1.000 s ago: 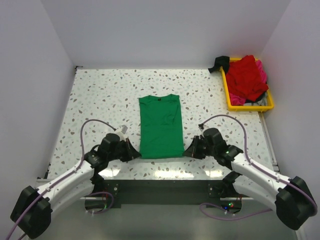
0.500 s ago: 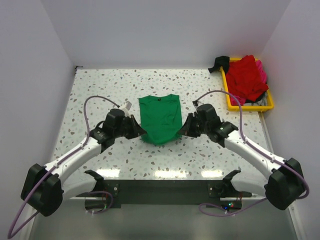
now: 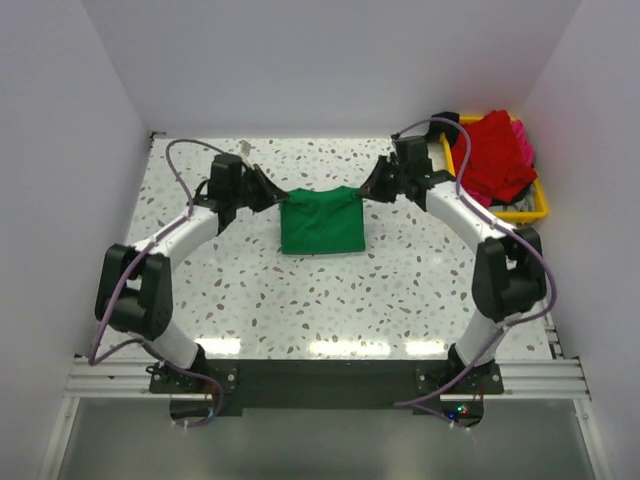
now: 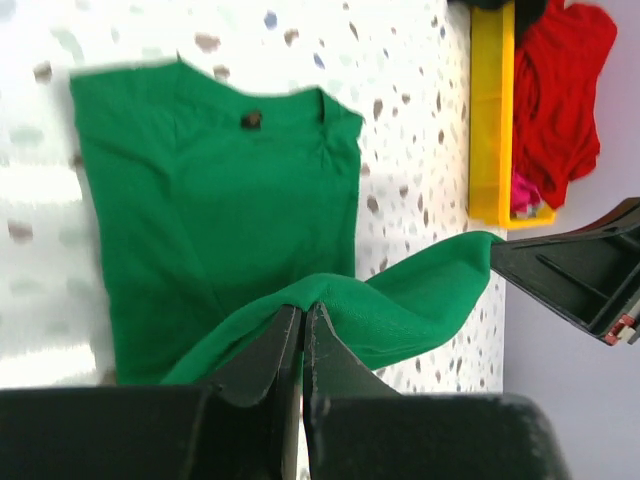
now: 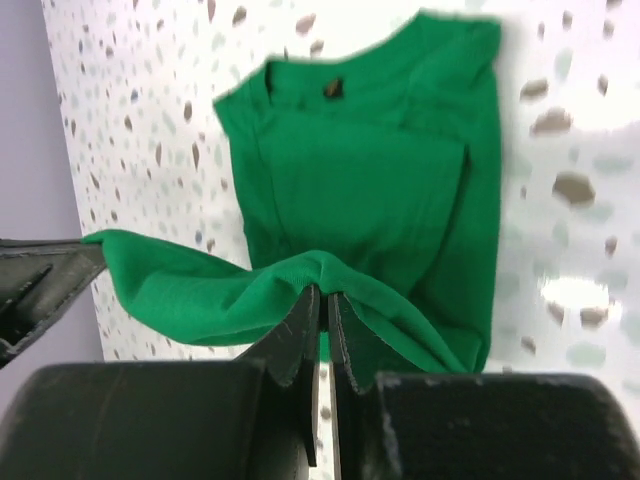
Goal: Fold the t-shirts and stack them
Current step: Fold the tshirt
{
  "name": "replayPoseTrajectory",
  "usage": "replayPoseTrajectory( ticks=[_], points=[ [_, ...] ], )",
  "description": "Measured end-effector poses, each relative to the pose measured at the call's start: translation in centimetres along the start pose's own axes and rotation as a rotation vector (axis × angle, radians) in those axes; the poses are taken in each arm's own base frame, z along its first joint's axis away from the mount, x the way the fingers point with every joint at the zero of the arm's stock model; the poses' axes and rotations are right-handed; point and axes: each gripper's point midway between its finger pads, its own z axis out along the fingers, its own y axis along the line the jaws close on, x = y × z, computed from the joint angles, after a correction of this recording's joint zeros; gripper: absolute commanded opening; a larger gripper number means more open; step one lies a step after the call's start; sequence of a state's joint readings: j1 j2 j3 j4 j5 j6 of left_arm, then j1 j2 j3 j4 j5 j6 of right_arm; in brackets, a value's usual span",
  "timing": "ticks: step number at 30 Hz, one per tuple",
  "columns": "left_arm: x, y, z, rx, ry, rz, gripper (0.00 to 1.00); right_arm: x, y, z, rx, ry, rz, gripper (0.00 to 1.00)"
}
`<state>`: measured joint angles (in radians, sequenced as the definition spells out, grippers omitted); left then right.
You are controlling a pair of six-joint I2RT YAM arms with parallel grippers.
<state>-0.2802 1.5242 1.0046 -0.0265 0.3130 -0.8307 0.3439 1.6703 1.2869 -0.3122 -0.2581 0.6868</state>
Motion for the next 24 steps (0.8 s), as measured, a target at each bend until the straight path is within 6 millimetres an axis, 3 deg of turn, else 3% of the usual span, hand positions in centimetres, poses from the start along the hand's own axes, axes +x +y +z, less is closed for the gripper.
replayPoseTrajectory(
  ticks=[5, 7, 10, 11, 12, 13, 15, 18, 24],
  points=[
    [-4.1, 2.2, 6.0, -0.012, -0.013, -0.03, 0.0, -5.7, -0.3, 5.4, -0.024, -0.029, 0.029, 0.04],
    [-5.7, 3.3, 8.6, -0.004, -0.016, -0.039, 0.0, -7.0, -0.7, 7.6, -0.034, -0.024, 0.041, 0.06],
    [-7.2, 5.6, 11.9, 0.005, -0.011, -0.059, 0.0, -9.0, -1.6, 11.3, -0.057, -0.02, 0.059, 0.17],
    [-7.4, 6.5, 12.8, 0.011, -0.006, -0.071, 0.04, -9.6, -1.8, 12.2, -0.062, -0.023, 0.061, 0.24],
    [-7.5, 7.3, 13.3, 0.014, -0.002, -0.083, 0.23, -10.1, -2.1, 13.2, -0.067, -0.022, 0.065, 0.32],
    [-7.6, 8.3, 13.9, 0.019, 0.003, -0.103, 0.28, -10.6, -2.3, 14.1, -0.073, -0.017, 0.07, 0.36],
    [-7.7, 9.9, 14.4, 0.02, 0.012, -0.128, 0.4, -11.8, -2.7, 15.5, -0.091, -0.022, 0.066, 0.47],
    [-8.7, 11.5, 14.2, 0.028, 0.005, -0.158, 0.57, -12.4, -3.6, 15.9, -0.079, -0.019, 0.073, 0.52],
    [-11.9, 10.7, 12.2, 0.073, -0.065, -0.138, 0.55, -13.0, -4.6, 14.5, -0.052, -0.035, 0.054, 0.51]
  ],
)
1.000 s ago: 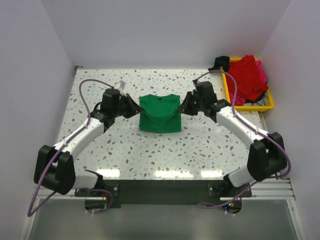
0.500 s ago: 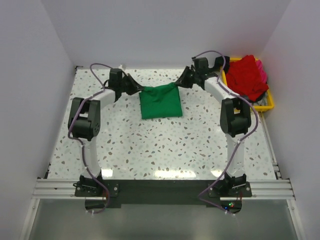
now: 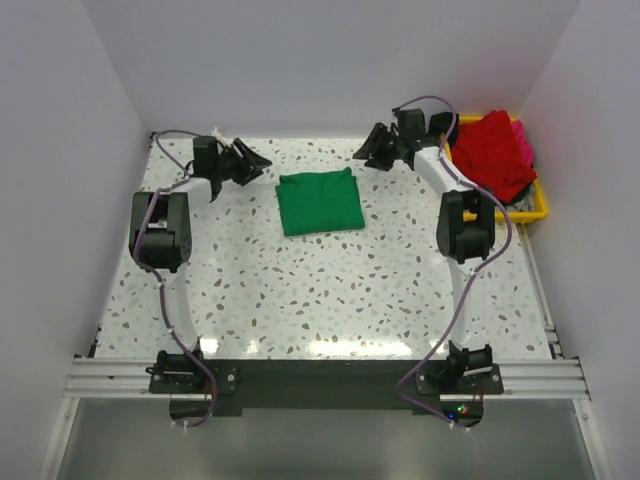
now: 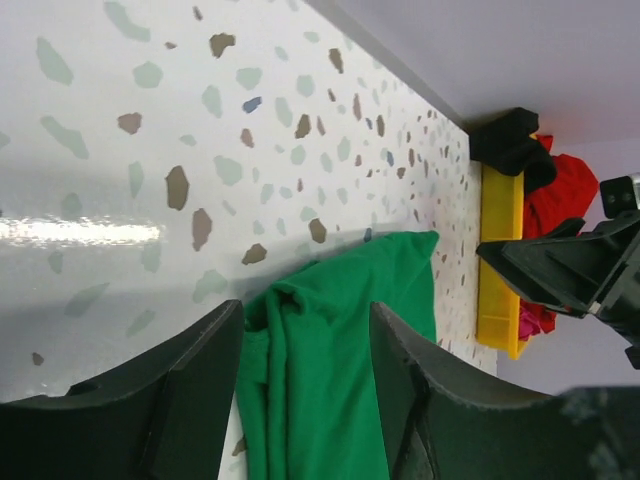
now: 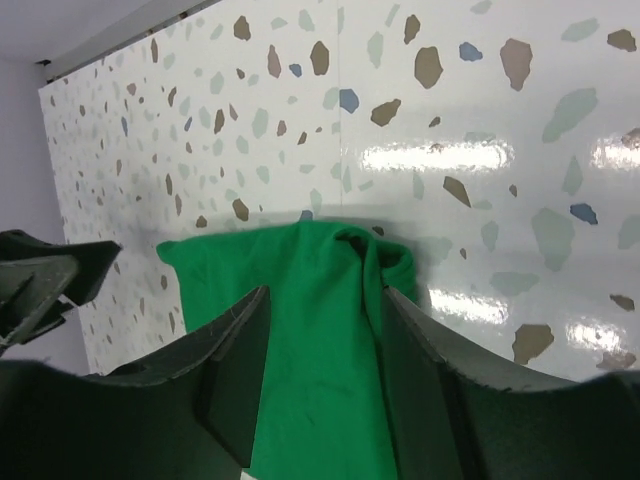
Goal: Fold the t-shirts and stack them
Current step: Fold the tshirt
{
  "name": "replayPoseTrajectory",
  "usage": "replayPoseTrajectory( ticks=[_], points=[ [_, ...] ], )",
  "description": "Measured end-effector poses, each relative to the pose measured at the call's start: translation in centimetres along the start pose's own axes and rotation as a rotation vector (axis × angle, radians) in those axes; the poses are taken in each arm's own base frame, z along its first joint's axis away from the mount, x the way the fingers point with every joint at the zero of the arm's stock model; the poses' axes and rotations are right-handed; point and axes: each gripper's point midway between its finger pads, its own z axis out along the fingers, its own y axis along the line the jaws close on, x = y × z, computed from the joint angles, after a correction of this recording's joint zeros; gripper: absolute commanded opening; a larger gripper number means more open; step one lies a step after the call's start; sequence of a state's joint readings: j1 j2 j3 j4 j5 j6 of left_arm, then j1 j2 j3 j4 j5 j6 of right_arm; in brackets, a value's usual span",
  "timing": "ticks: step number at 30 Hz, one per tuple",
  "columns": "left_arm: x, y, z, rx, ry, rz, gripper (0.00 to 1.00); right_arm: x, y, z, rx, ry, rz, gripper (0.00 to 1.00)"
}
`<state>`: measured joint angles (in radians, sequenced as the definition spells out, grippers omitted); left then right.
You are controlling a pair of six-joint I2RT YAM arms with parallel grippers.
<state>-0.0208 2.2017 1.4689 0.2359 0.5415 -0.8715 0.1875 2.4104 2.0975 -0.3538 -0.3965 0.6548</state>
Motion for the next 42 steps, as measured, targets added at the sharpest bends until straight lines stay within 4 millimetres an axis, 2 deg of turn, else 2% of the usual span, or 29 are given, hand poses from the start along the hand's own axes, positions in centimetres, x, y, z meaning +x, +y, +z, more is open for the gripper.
replayPoseTrajectory(
  ticks=[4, 7, 10, 13, 15, 18, 23, 26, 28, 34, 37, 39, 42],
  points=[
    [-0.3, -2.7, -1.4, 0.032, -0.027, 0.036, 0.42, 1.4, 0.4, -1.7, 0.022, 0.011, -0.03, 0.47],
    [0.6, -4.6, -1.6, 0.051, -0.027, 0.074, 0.35, 2.8, 1.9, -2.1, 0.011, 0.024, -0.066, 0.45],
    [2.5, -6.1, -0.9, 0.069, -0.001, 0.102, 0.29, 4.5, 3.6, -1.3, -0.015, 0.047, -0.096, 0.43],
    [4.5, -6.7, 0.2, 0.077, 0.038, 0.114, 0.27, 6.1, 4.8, -0.2, -0.052, 0.08, -0.109, 0.42],
    [5.2, -6.8, 1.1, 0.08, 0.054, 0.12, 0.27, 6.7, 5.5, 1.1, -0.088, 0.093, -0.107, 0.41],
    [5.2, -6.0, 2.8, 0.07, 0.064, 0.116, 0.27, 6.9, 5.1, 3.4, -0.12, 0.097, -0.079, 0.4],
    [4.3, -2.8, 5.7, 0.025, 0.064, 0.086, 0.25, 7.4, 2.0, 6.3, -0.117, 0.118, 0.033, 0.4],
    [4.2, 0.5, 6.4, -0.025, 0.074, 0.047, 0.25, 6.3, 1.3, 6.6, -0.156, 0.121, 0.118, 0.39],
    [4.0, 1.7, 6.4, -0.032, 0.079, 0.023, 0.25, 5.1, 0.8, 6.4, -0.166, 0.104, 0.159, 0.4],
    [2.4, 2.4, 6.0, -0.05, 0.054, 0.015, 0.27, 2.7, -0.3, 5.9, -0.224, 0.08, 0.268, 0.4],
    [2.1, 2.5, 5.9, -0.052, 0.054, 0.014, 0.36, 2.5, -0.3, 5.8, -0.249, 0.094, 0.3, 0.42],
    [1.7, 2.3, 5.7, -0.051, 0.052, 0.02, 0.47, 2.6, 0.1, 5.7, -0.267, 0.103, 0.309, 0.42],
    [0.9, 1.7, 4.8, -0.06, 0.044, 0.044, 0.55, 2.5, 0.8, 5.4, -0.293, 0.115, 0.315, 0.44]
  ],
)
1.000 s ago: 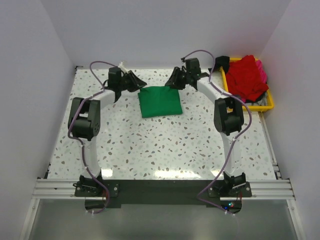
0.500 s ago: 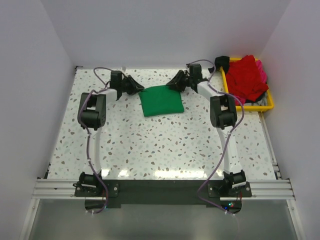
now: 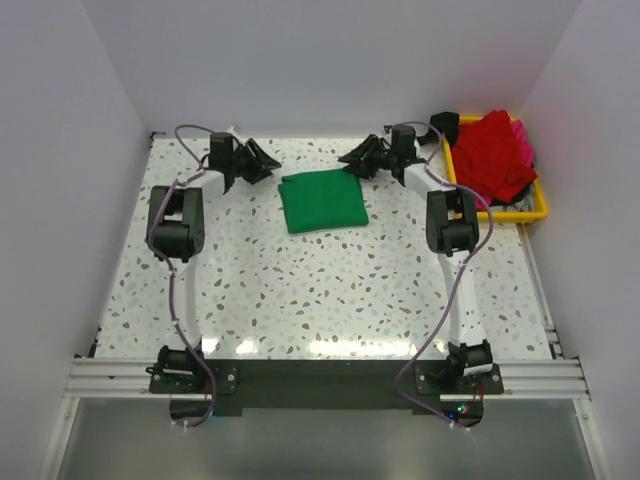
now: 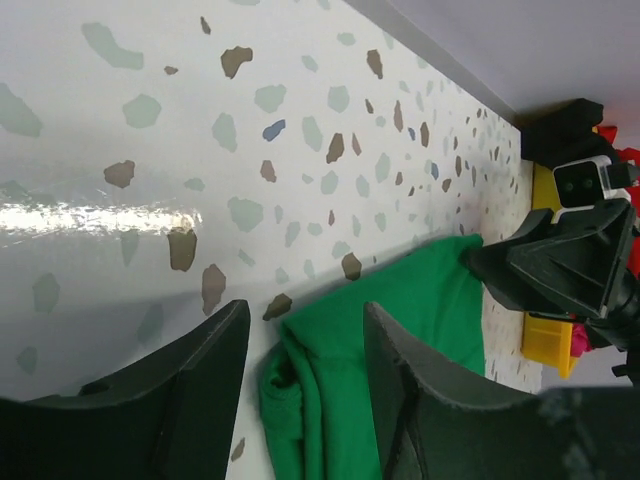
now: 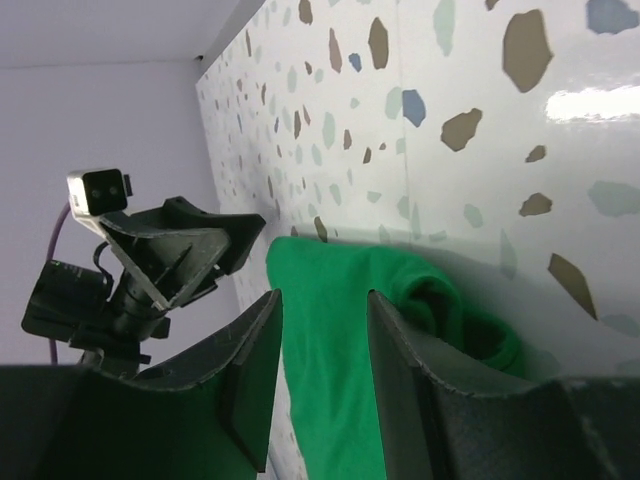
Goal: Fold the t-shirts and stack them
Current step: Fold the tshirt, then neatly place the folded tshirt to the corner
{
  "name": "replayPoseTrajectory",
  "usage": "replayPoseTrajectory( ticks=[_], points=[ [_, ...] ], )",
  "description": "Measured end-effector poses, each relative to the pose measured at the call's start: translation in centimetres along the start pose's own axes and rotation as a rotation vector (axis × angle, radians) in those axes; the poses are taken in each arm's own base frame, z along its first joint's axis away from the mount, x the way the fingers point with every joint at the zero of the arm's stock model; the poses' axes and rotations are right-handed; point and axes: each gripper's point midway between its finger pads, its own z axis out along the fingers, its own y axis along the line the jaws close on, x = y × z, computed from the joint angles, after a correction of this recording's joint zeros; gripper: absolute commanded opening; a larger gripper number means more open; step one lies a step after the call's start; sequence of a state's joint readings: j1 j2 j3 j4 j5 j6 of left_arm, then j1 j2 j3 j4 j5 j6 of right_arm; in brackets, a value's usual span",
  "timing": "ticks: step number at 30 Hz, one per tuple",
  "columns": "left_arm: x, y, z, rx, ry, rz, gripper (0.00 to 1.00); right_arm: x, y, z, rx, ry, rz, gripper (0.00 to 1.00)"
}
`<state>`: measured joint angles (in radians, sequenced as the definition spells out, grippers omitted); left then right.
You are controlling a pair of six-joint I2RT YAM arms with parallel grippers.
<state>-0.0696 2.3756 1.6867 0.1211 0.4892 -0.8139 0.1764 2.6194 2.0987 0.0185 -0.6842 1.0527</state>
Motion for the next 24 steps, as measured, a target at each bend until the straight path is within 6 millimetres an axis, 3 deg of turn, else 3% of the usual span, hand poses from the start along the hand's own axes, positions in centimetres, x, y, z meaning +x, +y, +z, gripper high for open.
replayPoseTrajectory(
  ticks=[7, 13, 17, 24],
  points=[
    [-1.1, -3.3, -4.6, 0.016, -0.037, 0.063, 0.6, -0.4, 1.5, -0.3, -0.021, 0.006, -0.028, 0.49],
    [1.0, -4.1, -7.5, -0.005, -0.013, 0.103, 0.6, -0.2, 2.2, -1.7, 0.024, 0.004, -0.059, 0.49],
    [4.0, -3.4, -7.8, -0.073, 0.037, 0.13, 0.61, 0.5, 4.4, -4.5, 0.056, -0.015, -0.101, 0.49],
    [9.3, -3.7, -7.1, -0.155, 0.124, 0.183, 0.61, 2.9, 10.2, -11.5, 0.048, -0.076, -0.227, 0.49]
  ],
)
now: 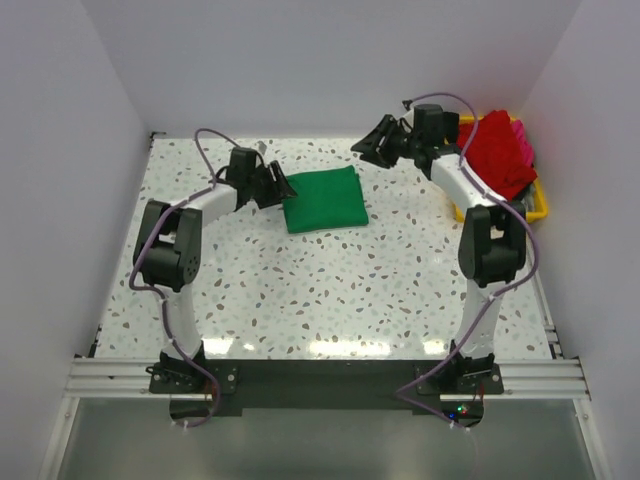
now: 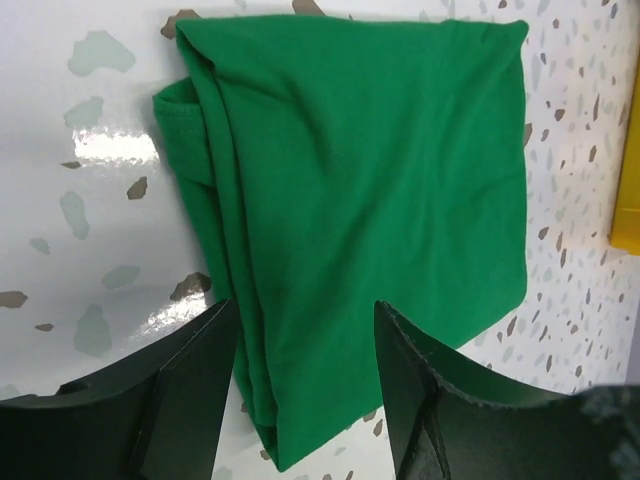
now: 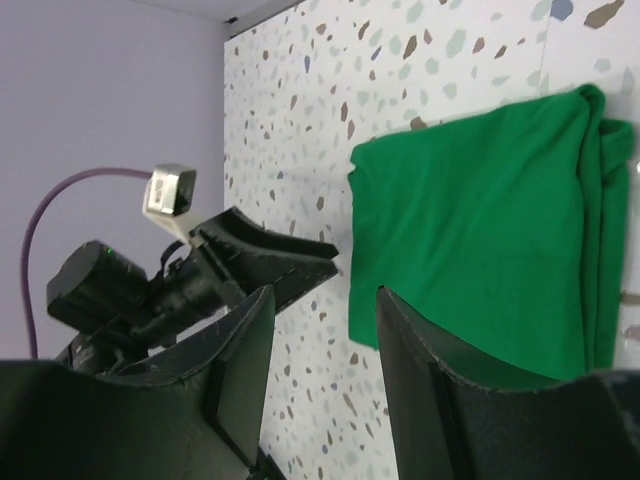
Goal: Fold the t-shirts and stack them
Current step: Neatly place the folded tshirt to the corner
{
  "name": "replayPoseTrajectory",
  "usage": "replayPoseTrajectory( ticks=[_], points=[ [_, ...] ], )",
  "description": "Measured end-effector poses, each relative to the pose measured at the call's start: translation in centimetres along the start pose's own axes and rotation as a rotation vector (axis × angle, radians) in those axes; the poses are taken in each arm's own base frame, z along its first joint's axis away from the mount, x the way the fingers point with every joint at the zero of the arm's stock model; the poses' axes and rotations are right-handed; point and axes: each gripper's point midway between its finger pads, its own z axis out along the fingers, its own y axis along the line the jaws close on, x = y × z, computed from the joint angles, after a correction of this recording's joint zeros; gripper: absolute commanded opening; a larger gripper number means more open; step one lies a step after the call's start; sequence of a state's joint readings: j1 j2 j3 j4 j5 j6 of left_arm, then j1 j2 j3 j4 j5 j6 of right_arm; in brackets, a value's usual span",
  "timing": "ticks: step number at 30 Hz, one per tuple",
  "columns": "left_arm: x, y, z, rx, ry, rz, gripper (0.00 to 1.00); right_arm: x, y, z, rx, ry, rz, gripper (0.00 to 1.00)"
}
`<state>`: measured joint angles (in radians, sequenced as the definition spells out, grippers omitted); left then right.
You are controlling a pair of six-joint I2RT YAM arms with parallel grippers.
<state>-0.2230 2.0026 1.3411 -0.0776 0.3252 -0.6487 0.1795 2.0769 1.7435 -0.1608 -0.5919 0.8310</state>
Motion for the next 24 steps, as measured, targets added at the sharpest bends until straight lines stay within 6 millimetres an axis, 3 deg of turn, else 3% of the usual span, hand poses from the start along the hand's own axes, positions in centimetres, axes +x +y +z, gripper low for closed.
replayPoseTrajectory(
  ticks=[3, 6, 10, 15, 24],
  points=[
    [0.7, 0.1, 0.4, -0.043, -0.003, 0.011, 0.61, 1.3, 1.3, -2.4, -0.006, -0.013, -0.042, 0.49],
    [1.1, 1.2, 0.5, -0.1, -0.017, -0.001, 0.61, 3.6, 0.9, -3.8, 0.017, 0.003, -0.057, 0.49],
    [1.9, 3.1, 0.6, -0.172, -0.023, -0.02, 0.61, 6.5, -0.6, -4.2, 0.05, 0.048, -0.06, 0.49],
    [1.7, 3.5, 0.7, -0.19, -0.036, -0.02, 0.61, 9.0, -2.2, -4.6, 0.094, 0.086, -0.061, 0.49],
    [1.5, 3.1, 1.9, -0.166, -0.047, -0.037, 0.52, 9.9, -0.6, -6.6, 0.082, 0.064, -0.122, 0.49]
  ],
)
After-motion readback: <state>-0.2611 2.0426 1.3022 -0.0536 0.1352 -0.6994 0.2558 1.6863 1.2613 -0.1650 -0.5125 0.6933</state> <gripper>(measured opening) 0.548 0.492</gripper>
